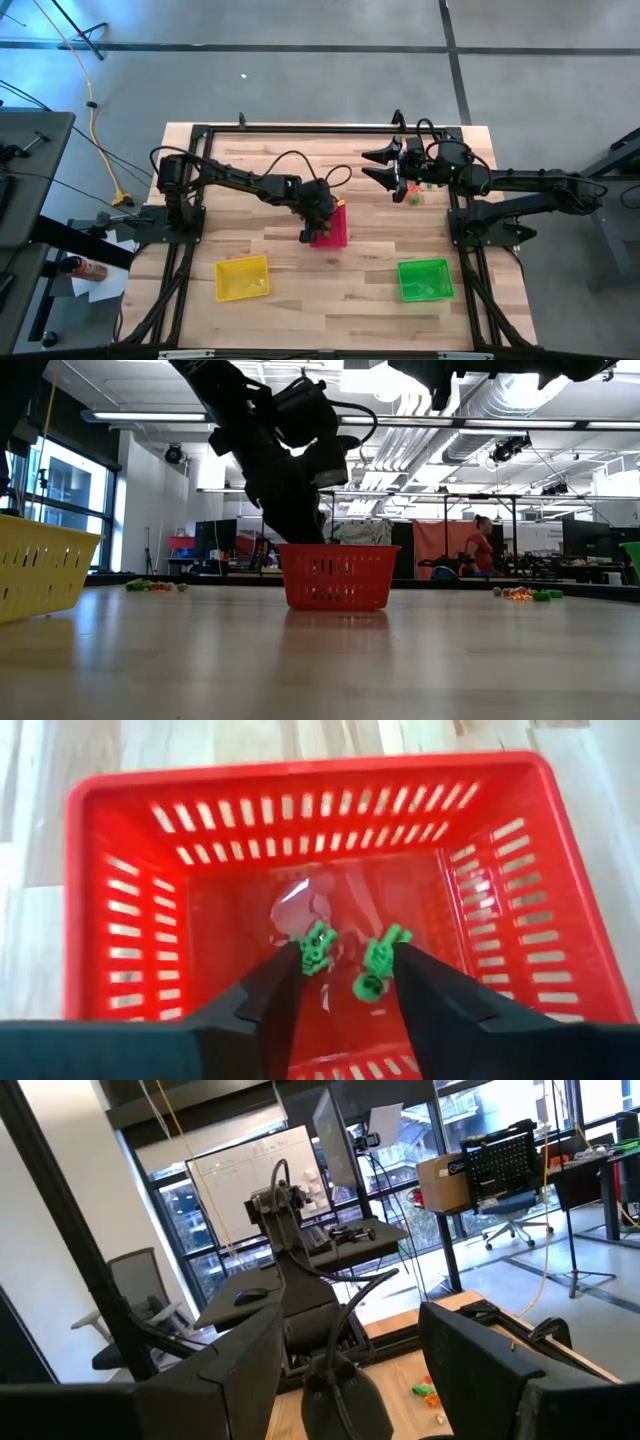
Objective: Sort Halloween decoration
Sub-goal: Put the green skeleton toy into the red bin
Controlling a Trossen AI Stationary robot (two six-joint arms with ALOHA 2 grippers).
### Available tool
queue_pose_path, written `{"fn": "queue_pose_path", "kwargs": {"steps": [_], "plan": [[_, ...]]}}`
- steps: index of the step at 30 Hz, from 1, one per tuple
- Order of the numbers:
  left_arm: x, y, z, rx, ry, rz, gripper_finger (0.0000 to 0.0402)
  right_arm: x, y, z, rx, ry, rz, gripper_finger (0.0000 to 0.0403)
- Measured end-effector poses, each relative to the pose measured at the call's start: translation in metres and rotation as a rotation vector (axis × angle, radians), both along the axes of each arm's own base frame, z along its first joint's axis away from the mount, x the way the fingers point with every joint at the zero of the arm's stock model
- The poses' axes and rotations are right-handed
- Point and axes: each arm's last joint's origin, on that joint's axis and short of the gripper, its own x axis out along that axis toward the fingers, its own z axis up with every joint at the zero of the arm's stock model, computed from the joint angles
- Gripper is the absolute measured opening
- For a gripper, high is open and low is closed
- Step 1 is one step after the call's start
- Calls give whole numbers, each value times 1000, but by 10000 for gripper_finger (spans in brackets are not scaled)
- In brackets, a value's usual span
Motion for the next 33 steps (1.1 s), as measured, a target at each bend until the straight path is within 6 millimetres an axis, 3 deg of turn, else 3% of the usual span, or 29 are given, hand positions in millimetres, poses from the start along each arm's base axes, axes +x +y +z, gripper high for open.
{"fn": "queue_pose_path", "kwargs": {"steps": [3, 7, 13, 15, 18, 20, 25, 33], "plan": [[-2, 8, 16, 3, 55, 8, 174, 0, 0, 1, 0, -15, 0, 226], [-9, 29, 62, 4, 24, 51, 188, 0, 0, 7, 0, -40, 1, 226], [-54, 63, 158, -79, -320, 198, 189, 6, -2, 30, -26, 70, -20, 226], [-71, 67, 191, -72, -493, 231, 186, 9, -2, 37, -78, 132, -24, 226], [-101, 64, 218, -59, -706, 253, 183, 16, -4, 45, -148, 191, -25, 226], [-118, 58, 224, -65, -830, 272, 182, 19, -4, 48, -169, 243, -21, 226], [-145, 47, 210, -72, -953, 386, 178, 23, -5, 52, -175, 318, -13, 226], [-152, 45, 205, -53, -966, 407, 177, 23, -5, 51, -171, 341, -10, 226]]}}
